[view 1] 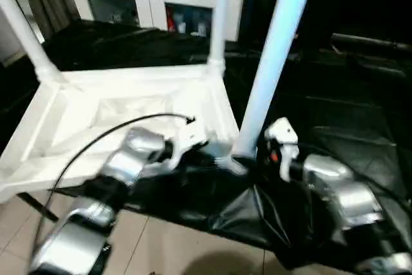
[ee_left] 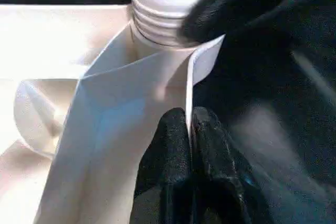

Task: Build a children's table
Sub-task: Rotate leg to tighten

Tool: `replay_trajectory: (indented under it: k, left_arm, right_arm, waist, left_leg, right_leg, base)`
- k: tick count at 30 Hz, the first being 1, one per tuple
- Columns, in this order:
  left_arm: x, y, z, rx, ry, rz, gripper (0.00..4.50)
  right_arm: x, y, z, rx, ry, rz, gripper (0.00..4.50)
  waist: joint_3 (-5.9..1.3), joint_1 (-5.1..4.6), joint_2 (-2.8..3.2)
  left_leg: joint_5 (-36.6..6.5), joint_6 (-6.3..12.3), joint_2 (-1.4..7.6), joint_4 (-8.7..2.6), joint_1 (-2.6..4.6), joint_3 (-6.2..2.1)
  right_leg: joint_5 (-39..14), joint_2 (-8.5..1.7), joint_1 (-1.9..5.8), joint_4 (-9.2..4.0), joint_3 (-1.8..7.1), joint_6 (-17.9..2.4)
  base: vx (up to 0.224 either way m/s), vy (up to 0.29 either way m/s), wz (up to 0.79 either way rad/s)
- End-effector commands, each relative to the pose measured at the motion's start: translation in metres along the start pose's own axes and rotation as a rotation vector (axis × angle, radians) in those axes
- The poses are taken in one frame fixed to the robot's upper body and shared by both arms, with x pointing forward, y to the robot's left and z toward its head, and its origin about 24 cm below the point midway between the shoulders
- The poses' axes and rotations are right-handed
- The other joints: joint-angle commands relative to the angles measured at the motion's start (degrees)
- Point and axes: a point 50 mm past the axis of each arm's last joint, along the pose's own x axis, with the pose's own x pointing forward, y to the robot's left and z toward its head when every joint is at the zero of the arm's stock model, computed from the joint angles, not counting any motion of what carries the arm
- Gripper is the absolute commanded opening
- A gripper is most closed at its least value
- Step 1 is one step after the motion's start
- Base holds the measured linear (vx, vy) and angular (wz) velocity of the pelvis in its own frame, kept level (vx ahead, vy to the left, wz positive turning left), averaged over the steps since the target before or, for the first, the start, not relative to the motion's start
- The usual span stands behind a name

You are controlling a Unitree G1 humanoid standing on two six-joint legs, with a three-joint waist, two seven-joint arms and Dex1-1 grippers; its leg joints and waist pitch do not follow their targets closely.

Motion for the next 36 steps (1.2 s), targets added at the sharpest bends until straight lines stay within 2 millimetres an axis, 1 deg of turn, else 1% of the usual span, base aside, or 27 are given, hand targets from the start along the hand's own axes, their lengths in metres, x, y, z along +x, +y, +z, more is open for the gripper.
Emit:
replay_trajectory:
  k: [1,2,4,5,6,7,8,10,13,15,17,19,20,21,22,23,24,25,26,28,29,30,31,32,33,34,36]
  left_arm:
    - [0.014,0.001,0.003,-0.050,0.007,0.096,0.00]
    - [0.016,0.001,0.004,-0.057,0.006,0.107,0.00]
    - [0.024,0.002,0.009,-0.073,0.010,0.159,0.00]
    - [0.029,0.002,0.012,-0.078,0.011,0.179,0.00]
    - [0.033,0.001,0.016,-0.080,0.009,0.197,0.00]
    - [0.040,0.000,0.020,-0.082,0.009,0.211,0.00]
    - [0.044,-0.002,0.023,-0.075,0.009,0.211,0.00]
    - [0.050,-0.004,0.028,-0.069,-0.001,0.210,0.00]
    - [0.050,-0.004,0.029,-0.047,-0.008,0.198,0.00]
    - [0.045,-0.003,0.026,-0.039,-0.008,0.170,0.00]
    - [0.039,-0.002,0.021,-0.036,-0.002,0.137,0.00]
    - [0.037,-0.001,0.019,-0.032,-0.003,0.121,0.00]
    - [0.035,-0.001,0.018,-0.020,-0.008,0.105,0.00]
    - [0.033,0.000,0.016,-0.017,-0.008,0.095,0.00]
    - [0.027,0.000,0.013,0.002,-0.014,0.059,0.00]
    - [0.019,0.001,0.007,0.008,-0.002,0.013,0.00]
    - [0.017,0.001,0.005,0.007,0.005,0.006,0.00]
    - [0.013,0.001,0.003,0.027,0.015,-0.011,0.00]
    - [0.011,0.001,0.002,0.043,0.017,-0.026,0.00]
    - [0.004,-0.003,0.001,0.059,0.011,-0.102,0.00]
    - [0.000,-0.009,0.001,0.073,-0.011,-0.183,0.00]
    - [-0.002,-0.011,0.002,0.072,-0.017,-0.213,0.00]
    - [-0.003,-0.012,0.002,0.072,-0.019,-0.224,0.00]
    - [-0.007,-0.015,0.001,0.072,-0.021,-0.261,0.00]
    - [-0.009,-0.015,0.001,0.074,-0.019,-0.271,0.00]
    - [-0.009,-0.015,0.001,0.074,-0.019,-0.271,0.00]
    - [-0.013,-0.015,-0.001,0.086,-0.013,-0.281,0.00]
  right_arm:
    - [0.011,-0.003,-0.006,0.067,0.017,-0.167,2.75]
    - [0.013,-0.002,-0.007,0.077,0.018,-0.198,2.75]
    - [0.020,-0.002,-0.010,0.104,0.031,-0.290,2.75]
    - [0.023,-0.002,-0.012,0.116,0.040,-0.342,2.75]
    - [0.027,-0.001,-0.013,0.133,0.043,-0.382,2.75]
    - [0.032,0.001,-0.012,0.129,0.045,-0.415,2.75]
    - [0.037,0.005,-0.011,0.127,0.041,-0.422,2.75]
    - [0.043,0.011,-0.008,0.120,0.024,-0.416,2.75]
    - [0.045,0.015,-0.003,0.130,-0.016,-0.375,2.75]
    - [0.042,0.014,0.003,0.101,-0.068,-0.322,2.75]
    - [0.035,0.008,0.009,0.070,-0.108,-0.270,3.44]
    - [0.031,0.005,0.010,0.057,-0.118,-0.256,3.50]
    - [0.029,0.002,0.012,0.045,-0.124,-0.245,3.64]
    - [0.027,0.001,0.012,0.038,-0.123,-0.232,3.64]
    - [0.020,-0.002,0.013,0.002,-0.104,-0.169,3.79]
    - [0.009,-0.004,0.012,-0.050,-0.061,-0.042,3.79]
    - [0.007,-0.003,0.012,-0.059,-0.051,-0.012,3.79]
    - [0.001,-0.003,0.012,-0.087,-0.039,0.054,3.79]
    - [-0.003,-0.003,0.012,-0.104,-0.031,0.084,3.79]
    - [-0.013,-0.003,0.013,-0.129,-0.006,0.184,3.79]
    - [-0.018,-0.005,0.013,-0.147,0.007,0.209,3.79]
    - [-0.019,-0.005,0.014,-0.154,0.009,0.223,3.79]
    - [-0.019,-0.005,0.014,-0.156,0.009,0.228,3.79]
    - [-0.021,-0.005,0.015,-0.165,0.013,0.253,3.79]
    - [-0.022,-0.006,0.015,-0.168,0.016,0.261,3.79]
    - [-0.022,-0.006,0.015,-0.168,0.016,0.261,3.79]
    - [-0.025,-0.004,0.015,-0.177,0.035,0.305,3.79]
  waist:
    - [-3.83,-0.18,-0.47]
    - [-3.69,-0.44,-0.32]
    - [-3.77,-0.61,-0.33]
    - [-3.82,-0.78,-0.26]
    - [-3.85,-0.85,-0.30]
    - [-3.89,-0.86,-0.38]
    - [-3.83,-0.84,-0.21]
    - [-3.89,-0.79,-0.23]
    - [-3.87,-0.81,-0.22]
    - [-3.87,-0.69,-0.35]
    - [-3.96,-0.66,-0.39]
    - [-3.95,-0.57,-0.43]
    - [-4.02,-0.64,-0.40]
    - [-4.05,-0.69,-0.33]
    - [-4.01,-0.76,-0.35]
    - [-3.98,-0.62,-0.50]
    - [-3.90,-0.44,-0.42]
    - [-3.88,-0.47,-0.34]
    - [-3.85,-0.54,-0.44]
    - [-3.74,-0.52,-0.54]
    - [-3.69,-0.57,-0.39]
    - [-3.77,-0.47,-0.34]
    - [-3.72,-0.47,-0.25]
    - [-3.73,-0.57,-0.28]
    - [-3.79,-0.36,-0.10]
    - [-3.72,-0.36,-0.13]
    - [-3.82,0.13,-0.20]
  left_leg:
    - [-6.2,2.06,0.75,-3.80,-0.51,-0.07]
    - [-6.7,1.86,0.72,-3.82,-0.35,-0.01]
    - [-6.7,2.16,0.59,-3.77,-0.49,-0.02]
    - [-6.5,2.27,0.61,-3.72,-0.40,0.02]
    - [-6.4,2.49,0.47,-3.66,-0.49,0.03]
    - [-6.1,2.73,0.45,-3.64,-0.49,0.11]
    - [-6.1,2.62,0.53,-3.71,-0.37,0.02]
    - [-6.0,3.00,0.51,-3.65,-0.45,0.07]
    - [-6.1,3.82,0.64,-3.75,-0.50,-0.01]
    - [-6.4,4.53,0.58,-3.70,-0.62,0.05]
    - [-5.9,5.09,0.60,-3.67,-0.66,0.03]
    - [-5.2,5.79,0.61,-3.63,-0.80,0.02]
    - [-4.7,5.85,0.70,-3.62,-0.83,-0.03]
    - [-4.6,5.93,0.67,-3.57,-0.85,0.00]
    - [-4.7,6.03,0.65,-3.54,-0.84,0.06]
    - [-5.2,6.35,0.67,-3.55,-0.83,0.08]
    - [-5.2,6.65,0.67,-3.58,-0.81,-0.05]
    - [-5.5,7.22,0.93,-3.54,-0.87,0.00]
    - [-6.0,7.45,0.87,-3.52,-0.92,0.03]
    - [-6.8,7.35,0.92,-3.59,-0.92,0.01]
    - [-7.0,6.99,1.12,-3.66,-0.69,0.04]
    - [-7.1,6.57,1.22,-3.70,-0.69,-0.08]
    - [-7.5,6.15,1.35,-3.74,-0.54,0.00]
    - [-7.8,5.69,1.36,-3.78,-0.52,0.04]
    - [-7.7,5.52,1.52,-3.76,-0.26,0.09]
    - [-7.6,5.50,1.48,-3.77,-0.35,0.10]
    - [-6.9,5.22,1.53,-3.79,-0.31,0.07]
  right_leg:
    - [-18.8,-4.37,3.59,-4.26,2.77,-7.7]
    - [-19.3,-4.34,3.30,-4.42,2.87,-7.7]
    - [-18.8,-4.37,3.56,-4.43,2.91,-7.7]
    - [-18.1,-4.38,3.36,-4.38,2.98,-8.0]
    - [-17.7,-4.32,3.52,-4.33,2.96,-8.1]
    - [-17.5,-4.38,3.49,-4.43,3.04,-8.1]
    - [-17.5,-4.37,3.46,-4.39,2.98,-8.3]
    - [-16.7,-4.41,3.51,-4.39,3.05,-8.4]
    - [-14.5,-4.44,3.67,-4.14,3.04,-9.1]
    - [-14.2,-4.53,3.87,-4.09,3.05,-9.5]
    - [-13.5,-4.56,3.98,-3.99,3.03,-9.7]
    - [-12.8,-4.59,4.07,-3.90,3.06,-9.9]
    - [-11.9,-4.57,4.06,-3.68,3.05,-10.3]
    - [-11.3,-4.53,4.07,-3.68,3.04,-10.5]
    - [-11.2,-4.48,4.01,-3.74,3.07,-10.7]
    - [-11.4,-4.48,4.18,-3.79,3.07,-10.6]
    - [-11.2,-4.39,4.34,-3.71,2.98,-10.7]
    - [-10.5,-4.50,4.25,-3.63,3.11,-10.8]
    - [-11.1,-4.45,4.22,-3.73,3.05,-10.6]
    - [-13.4,-4.55,4.26,-3.94,2.99,-10.3]
    - [-14.6,-4.62,3.90,-4.05,3.07,-10.4]
    - [-15.1,-4.81,3.99,-3.94,3.03,-10.5]
    - [-15.7,-4.78,3.69,-4.05,3.10,-10.7]
    - [-15.8,-4.59,3.65,-3.99,3.09,-10.9]
    - [-14.8,-4.63,3.40,-3.90,3.17,-11.2]
    - [-14.3,-4.53,3.41,-3.83,3.18,-11.4]
    - [-13.1,-4.61,3.60,-3.55,3.20,-11.5]
  base:
    - [0.000,0.000,0.00]
    - [0.000,0.000,0.00]
    - [0.000,0.000,0.00]
    - [0.000,0.000,0.00]
    - [0.000,0.000,0.00]
    - [0.000,0.000,0.00]
    - [0.000,0.000,0.00]
    - [0.000,0.000,0.00]
    - [0.000,0.000,0.00]
    - [0.000,0.000,0.00]
    - [0.000,0.000,0.00]
    - [0.000,0.000,0.00]
    - [0.000,0.000,0.00]
    - [0.000,0.000,0.00]
    - [0.000,0.000,0.00]
    - [0.000,0.000,0.00]
    - [0.000,0.000,0.00]
    - [0.000,0.000,0.00]
    - [0.000,0.000,0.00]
    - [0.000,0.000,0.00]
    - [0.000,0.000,0.00]
    - [0.000,0.000,0.00]
    - [0.000,0.000,0.00]
    - [0.000,0.000,0.00]
    - [0.000,0.000,0.00]
    - [0.000,0.000,0.00]
    - [0.000,0.000,0.00]
